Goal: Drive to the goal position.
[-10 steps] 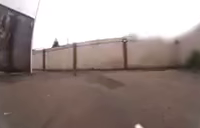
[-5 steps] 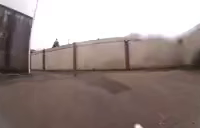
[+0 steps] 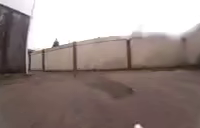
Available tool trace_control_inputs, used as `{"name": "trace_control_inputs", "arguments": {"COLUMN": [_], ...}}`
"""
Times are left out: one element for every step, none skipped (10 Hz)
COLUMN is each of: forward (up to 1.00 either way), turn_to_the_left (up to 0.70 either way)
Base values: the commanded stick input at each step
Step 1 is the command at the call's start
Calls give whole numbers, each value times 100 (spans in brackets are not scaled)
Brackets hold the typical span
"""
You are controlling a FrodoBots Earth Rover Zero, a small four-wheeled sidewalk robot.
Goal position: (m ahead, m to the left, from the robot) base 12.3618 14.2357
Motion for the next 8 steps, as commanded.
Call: {"name": "trace_control_inputs", "arguments": {"forward": [70,70,70,70,70,70,70,70], "turn_to_the_left": [7,7,7,7,7,7,7,7]}}
